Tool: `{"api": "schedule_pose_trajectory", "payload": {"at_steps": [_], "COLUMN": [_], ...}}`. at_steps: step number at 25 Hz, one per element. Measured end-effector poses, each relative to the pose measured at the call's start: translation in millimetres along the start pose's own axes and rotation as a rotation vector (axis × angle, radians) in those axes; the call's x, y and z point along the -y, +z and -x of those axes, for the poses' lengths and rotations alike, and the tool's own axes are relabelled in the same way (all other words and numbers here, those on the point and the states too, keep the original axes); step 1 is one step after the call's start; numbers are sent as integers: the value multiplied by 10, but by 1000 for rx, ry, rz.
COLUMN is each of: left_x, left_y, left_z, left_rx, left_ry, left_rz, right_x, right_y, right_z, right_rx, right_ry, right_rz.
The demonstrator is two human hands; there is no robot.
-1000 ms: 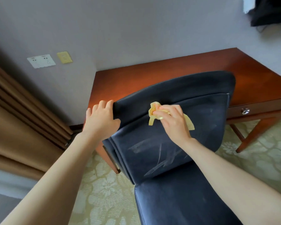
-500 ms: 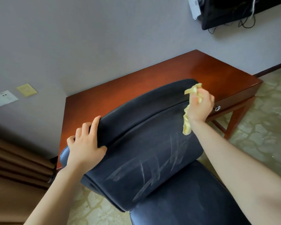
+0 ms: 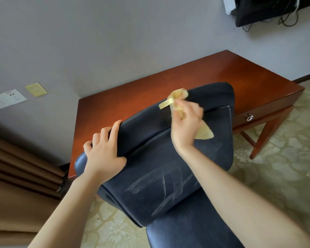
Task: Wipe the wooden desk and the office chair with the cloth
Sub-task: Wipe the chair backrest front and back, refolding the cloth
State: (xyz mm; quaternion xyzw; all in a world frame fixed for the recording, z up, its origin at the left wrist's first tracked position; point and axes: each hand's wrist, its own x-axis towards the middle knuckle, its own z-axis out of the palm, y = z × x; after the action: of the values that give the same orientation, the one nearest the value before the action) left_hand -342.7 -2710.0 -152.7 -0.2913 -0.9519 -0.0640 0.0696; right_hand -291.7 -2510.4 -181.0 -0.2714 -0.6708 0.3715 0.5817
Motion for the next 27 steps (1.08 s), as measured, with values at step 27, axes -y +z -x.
{"api": "schedule_pose_trajectory", "payload": {"at_steps": [27], "left_x": [0], "left_y": [17], "left_z": [14], "left_rx": [-27], "left_ry": [-13], "left_rz": [18], "right_x": [-641], "right_y": [-456], "right_z": [-968], "right_rx": [-234], "right_ry": [645], "right_rz": [218]}}
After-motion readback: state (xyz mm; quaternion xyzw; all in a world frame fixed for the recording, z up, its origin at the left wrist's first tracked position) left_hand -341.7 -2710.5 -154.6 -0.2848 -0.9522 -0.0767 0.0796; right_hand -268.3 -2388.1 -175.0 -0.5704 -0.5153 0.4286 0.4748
